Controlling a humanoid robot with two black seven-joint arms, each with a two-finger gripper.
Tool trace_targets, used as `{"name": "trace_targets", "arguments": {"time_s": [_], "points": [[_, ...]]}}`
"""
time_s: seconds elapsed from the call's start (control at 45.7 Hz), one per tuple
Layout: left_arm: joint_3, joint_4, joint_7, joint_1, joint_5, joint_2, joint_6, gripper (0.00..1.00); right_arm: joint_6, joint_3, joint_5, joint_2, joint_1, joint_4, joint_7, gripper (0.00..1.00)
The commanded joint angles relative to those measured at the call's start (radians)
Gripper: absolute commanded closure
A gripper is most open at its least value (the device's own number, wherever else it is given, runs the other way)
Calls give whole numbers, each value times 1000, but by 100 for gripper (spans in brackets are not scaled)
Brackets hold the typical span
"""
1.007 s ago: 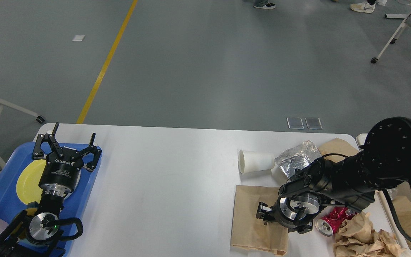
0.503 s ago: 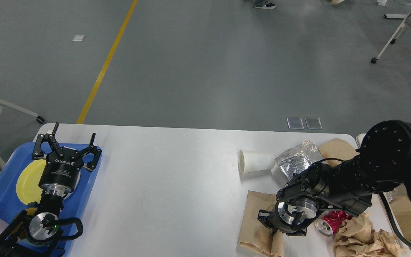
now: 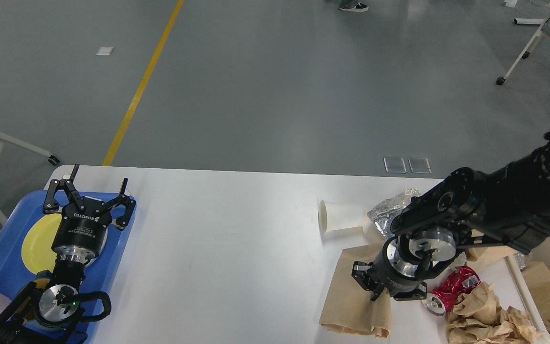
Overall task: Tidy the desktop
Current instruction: 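Lift the brown paper bag and carry it toward the white bin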
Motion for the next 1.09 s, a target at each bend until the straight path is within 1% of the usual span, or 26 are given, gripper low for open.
{"name": "trace_targets", "arguments": {"time_s": [0.0, 0.241, 0.35, 0.46, 0.569, 0.635, 0.722, 0.744, 0.788, 0.853, 0.963, 1.072], "points": [[0, 0, 0, 1, -1, 0, 0, 4, 146, -50, 2, -64, 143, 52, 0, 100], [2, 0, 0, 1, 1, 0, 0, 4, 462, -154, 2, -157, 490, 93, 2, 100], [2, 0, 0, 0, -1, 0, 0, 4, 562, -225, 4, -168, 612, 95, 3, 100], [2, 0, 0, 0, 1, 0, 0, 4, 618, -266, 2, -170, 683, 107, 3, 100], [2, 0, 0, 1, 1, 0, 0, 4, 605, -303, 2, -171, 692, 106, 3, 100], [2, 0, 0, 1, -1, 0, 0, 4, 575, -355, 2, -179, 691, 90, 3, 100], [2, 0, 0, 1, -1, 0, 0, 4, 512, -459, 5, -223, 683, 51, 5, 100], [2, 0, 0, 0, 1, 0, 0, 4, 474, -511, 5, -258, 671, 25, 5, 100], [2, 0, -2, 1, -1, 0, 0, 4, 434, -555, 5, -306, 644, -12, 5, 100], [2, 0, -2, 0, -1, 0, 0, 4, 394, -590, 1, -390, 585, -74, 7, 100], [2, 0, -2, 1, 1, 0, 0, 4, 355, -596, -13, -518, 452, -231, 7, 100], [2, 0, -2, 1, 1, 0, 0, 4, 308, -578, -7, -579, 257, -405, 7, 100]]}}
